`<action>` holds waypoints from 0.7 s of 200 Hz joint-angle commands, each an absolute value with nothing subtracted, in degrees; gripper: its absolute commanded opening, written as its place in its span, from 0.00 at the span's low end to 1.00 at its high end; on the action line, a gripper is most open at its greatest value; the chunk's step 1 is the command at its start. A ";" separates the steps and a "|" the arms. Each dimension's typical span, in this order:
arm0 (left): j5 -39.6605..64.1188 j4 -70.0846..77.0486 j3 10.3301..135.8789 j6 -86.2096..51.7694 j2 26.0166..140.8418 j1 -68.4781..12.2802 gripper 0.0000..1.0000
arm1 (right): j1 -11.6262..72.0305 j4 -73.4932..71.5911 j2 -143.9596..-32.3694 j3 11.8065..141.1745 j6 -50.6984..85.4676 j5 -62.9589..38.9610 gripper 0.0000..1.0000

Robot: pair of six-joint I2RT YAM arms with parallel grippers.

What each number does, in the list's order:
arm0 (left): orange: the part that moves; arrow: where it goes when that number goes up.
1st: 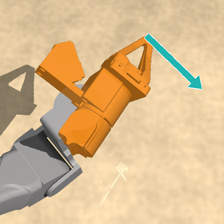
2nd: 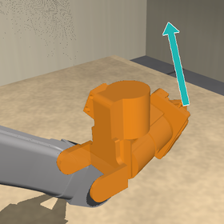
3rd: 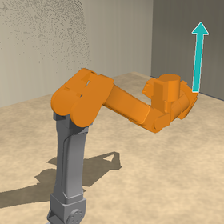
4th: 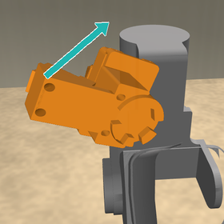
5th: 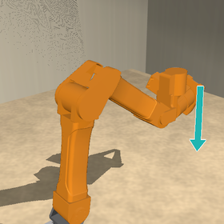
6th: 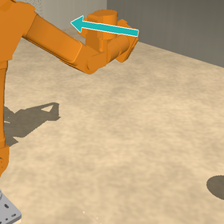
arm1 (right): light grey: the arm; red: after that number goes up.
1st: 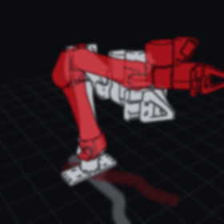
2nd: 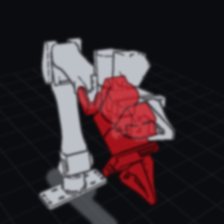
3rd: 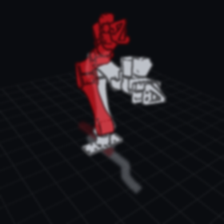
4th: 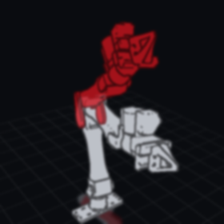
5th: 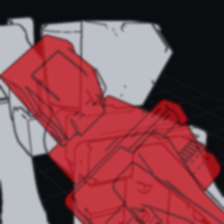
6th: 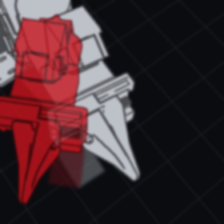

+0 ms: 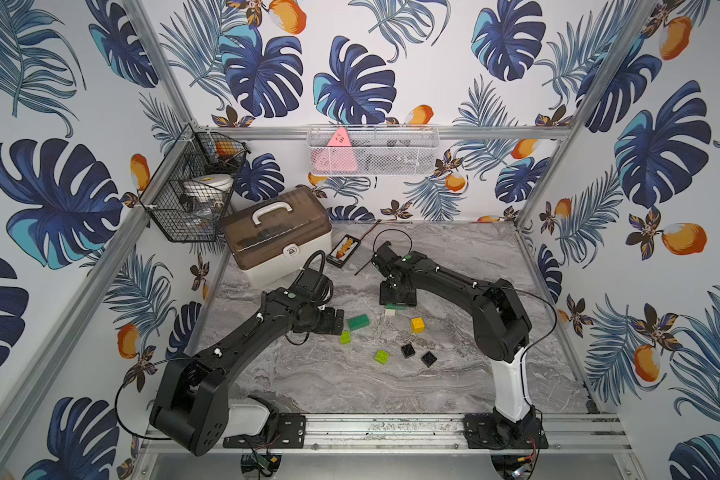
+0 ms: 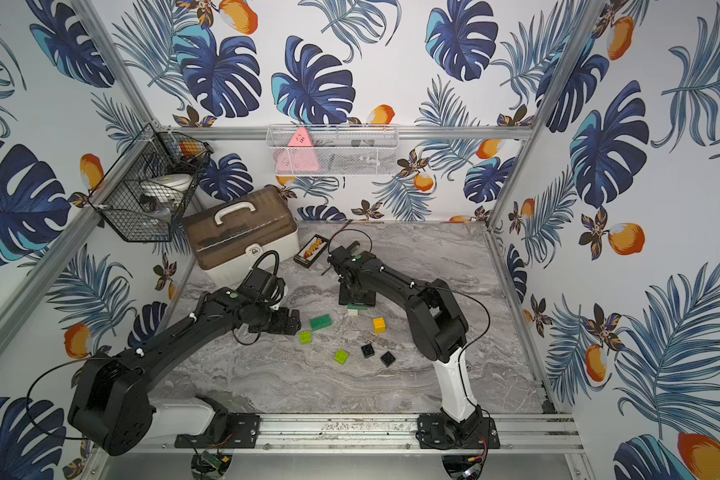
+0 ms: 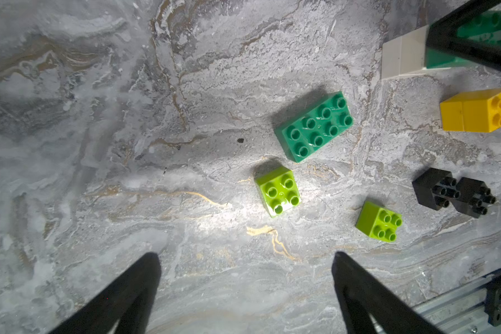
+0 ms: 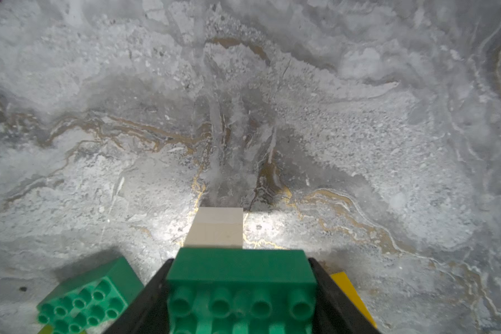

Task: Assemble a giraffe with lego
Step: Assemble the lego brick with the lego brick.

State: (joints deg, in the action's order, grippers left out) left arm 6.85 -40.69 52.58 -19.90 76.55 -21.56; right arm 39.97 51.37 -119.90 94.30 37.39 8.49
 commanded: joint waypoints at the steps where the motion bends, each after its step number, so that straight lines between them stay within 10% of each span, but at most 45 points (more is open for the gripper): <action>1: 6.16 -40.49 52.70 -20.56 76.55 -21.62 0.97 | 39.90 57.53 -123.30 94.88 36.57 7.53 0.25; 140: 4.79 -40.96 53.35 -21.22 77.96 -21.71 0.98 | 38.94 55.90 -122.88 92.93 21.41 9.21 0.25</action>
State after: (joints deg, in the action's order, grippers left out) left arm 5.76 -40.71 52.93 -20.58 77.84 -21.65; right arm 39.31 51.55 -120.92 95.22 26.20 8.51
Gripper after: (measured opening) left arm 0.975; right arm 0.666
